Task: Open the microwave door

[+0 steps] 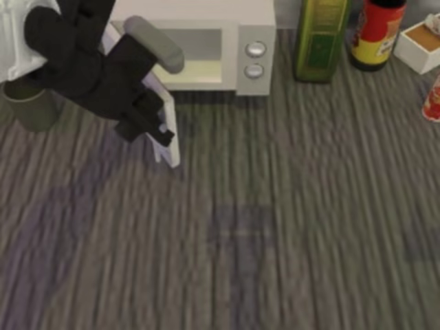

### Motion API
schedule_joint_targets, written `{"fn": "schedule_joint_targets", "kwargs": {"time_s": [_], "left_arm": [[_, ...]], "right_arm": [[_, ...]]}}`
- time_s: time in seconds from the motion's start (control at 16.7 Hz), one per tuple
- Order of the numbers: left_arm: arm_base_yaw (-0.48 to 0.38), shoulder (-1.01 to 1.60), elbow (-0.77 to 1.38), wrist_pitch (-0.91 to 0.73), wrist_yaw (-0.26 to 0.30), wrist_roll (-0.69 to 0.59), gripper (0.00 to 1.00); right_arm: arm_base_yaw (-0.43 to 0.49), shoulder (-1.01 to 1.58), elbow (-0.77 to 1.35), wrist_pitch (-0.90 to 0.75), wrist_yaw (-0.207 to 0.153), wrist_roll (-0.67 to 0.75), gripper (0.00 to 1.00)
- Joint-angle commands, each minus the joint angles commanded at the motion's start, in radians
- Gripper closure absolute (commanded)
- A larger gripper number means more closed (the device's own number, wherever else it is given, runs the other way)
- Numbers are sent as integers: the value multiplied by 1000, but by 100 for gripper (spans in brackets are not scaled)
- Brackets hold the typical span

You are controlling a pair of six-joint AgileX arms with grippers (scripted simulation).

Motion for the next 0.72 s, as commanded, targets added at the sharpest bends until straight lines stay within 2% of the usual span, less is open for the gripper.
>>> {"fn": "schedule_joint_targets", "kwargs": {"time_s": [0.36, 0.72], "left_arm": [[56, -15, -15, -36, 59, 128, 100], [57, -15, -16, -37, 60, 130, 100]], "right_arm": [[0, 0, 0, 0, 0, 0, 0], [0, 0, 0, 0, 0, 0, 0]]}}
